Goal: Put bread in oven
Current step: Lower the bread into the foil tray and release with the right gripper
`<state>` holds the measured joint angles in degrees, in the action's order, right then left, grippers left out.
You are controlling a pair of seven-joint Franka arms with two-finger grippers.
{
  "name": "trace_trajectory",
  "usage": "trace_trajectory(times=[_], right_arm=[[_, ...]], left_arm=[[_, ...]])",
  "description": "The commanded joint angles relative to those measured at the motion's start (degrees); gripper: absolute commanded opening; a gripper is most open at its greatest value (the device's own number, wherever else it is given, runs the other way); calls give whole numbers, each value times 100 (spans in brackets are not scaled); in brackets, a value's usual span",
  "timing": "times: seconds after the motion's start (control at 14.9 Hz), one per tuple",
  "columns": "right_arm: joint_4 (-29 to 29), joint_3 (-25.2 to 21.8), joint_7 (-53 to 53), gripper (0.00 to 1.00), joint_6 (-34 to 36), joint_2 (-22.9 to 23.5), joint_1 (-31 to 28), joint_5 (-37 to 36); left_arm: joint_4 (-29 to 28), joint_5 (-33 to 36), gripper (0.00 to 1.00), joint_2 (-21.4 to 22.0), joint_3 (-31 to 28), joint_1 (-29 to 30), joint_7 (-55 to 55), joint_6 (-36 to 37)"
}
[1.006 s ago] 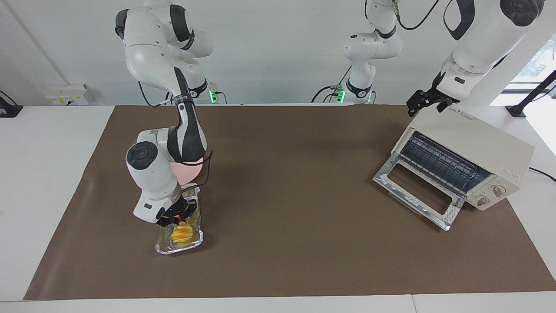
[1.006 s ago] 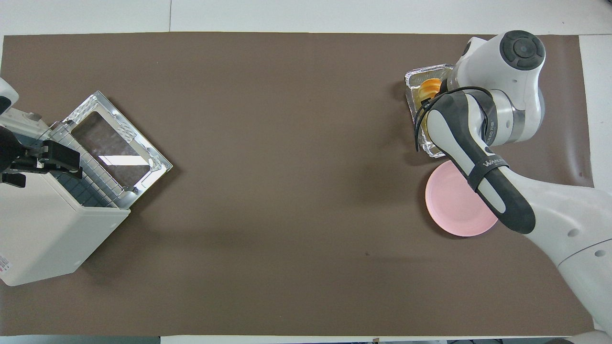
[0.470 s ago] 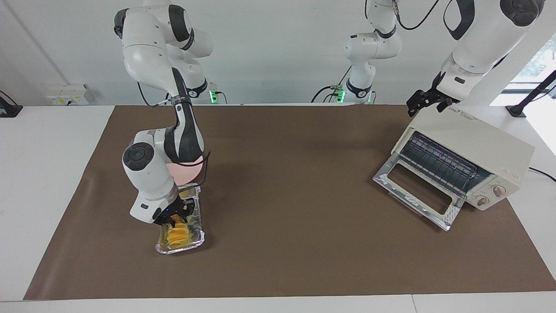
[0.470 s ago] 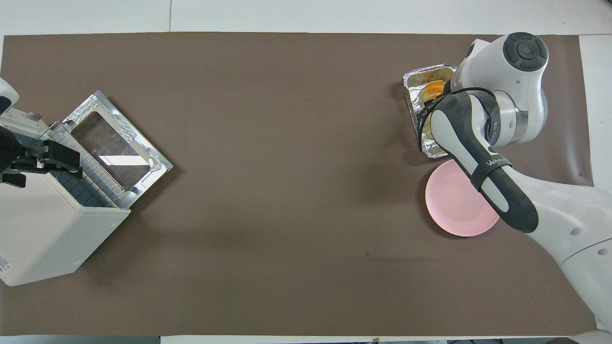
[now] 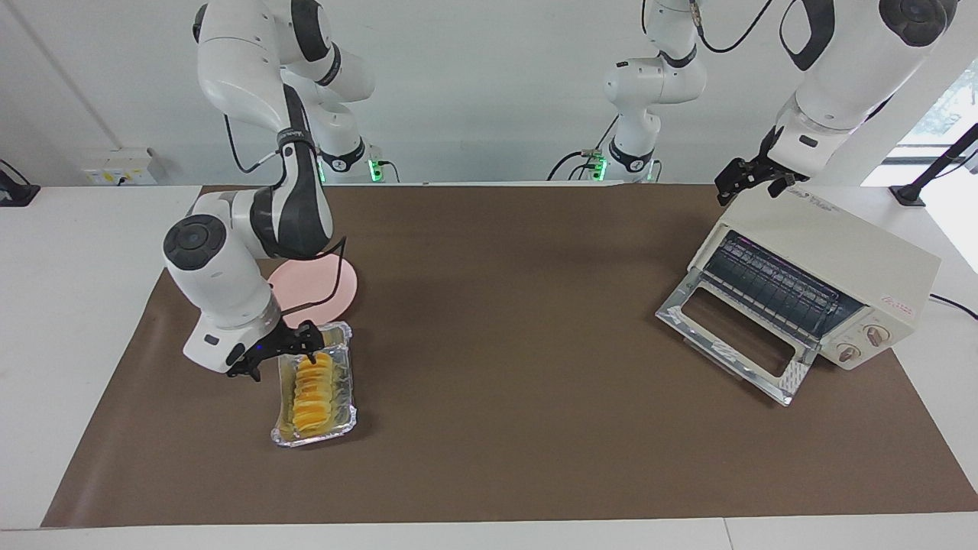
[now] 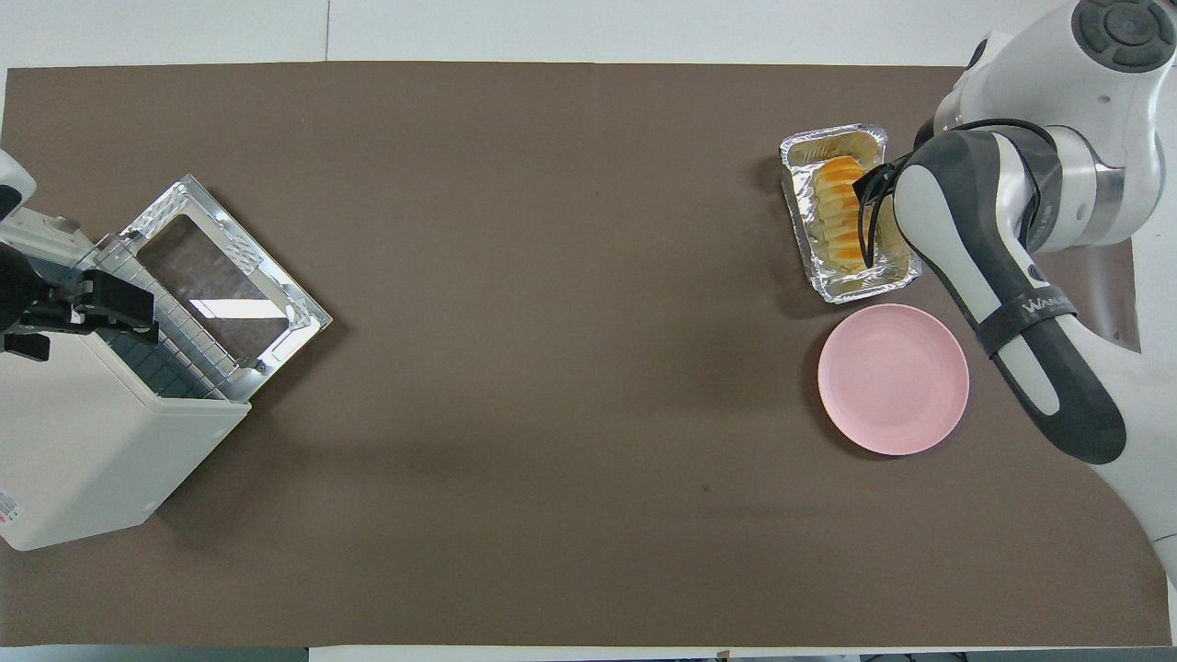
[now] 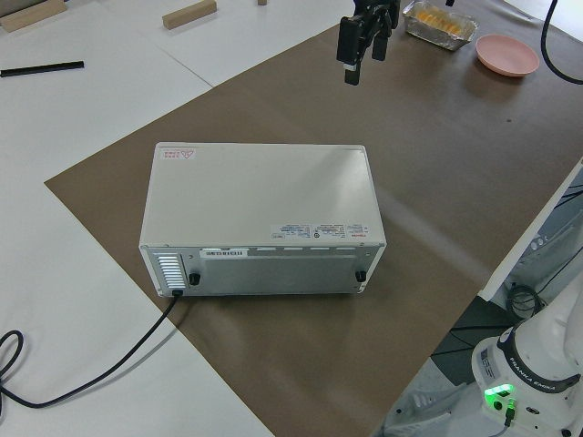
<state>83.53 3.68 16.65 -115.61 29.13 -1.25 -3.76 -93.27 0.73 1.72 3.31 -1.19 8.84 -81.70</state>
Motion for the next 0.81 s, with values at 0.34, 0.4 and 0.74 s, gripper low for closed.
trace_trajectory(times=[0.34, 0.4, 0.74], right_arm=[[725, 1, 392, 100, -1277, 233, -323, -178], [865, 1, 392, 96, -1462, 225, -367, -178], [1192, 10, 173, 0, -1763, 146, -350, -81]], left_arm=[[-95, -91, 100, 127, -41, -13, 4, 14], [-95, -91, 100, 127, -41, -13, 4, 22], [-95, -91, 100, 127, -41, -13, 4, 14]])
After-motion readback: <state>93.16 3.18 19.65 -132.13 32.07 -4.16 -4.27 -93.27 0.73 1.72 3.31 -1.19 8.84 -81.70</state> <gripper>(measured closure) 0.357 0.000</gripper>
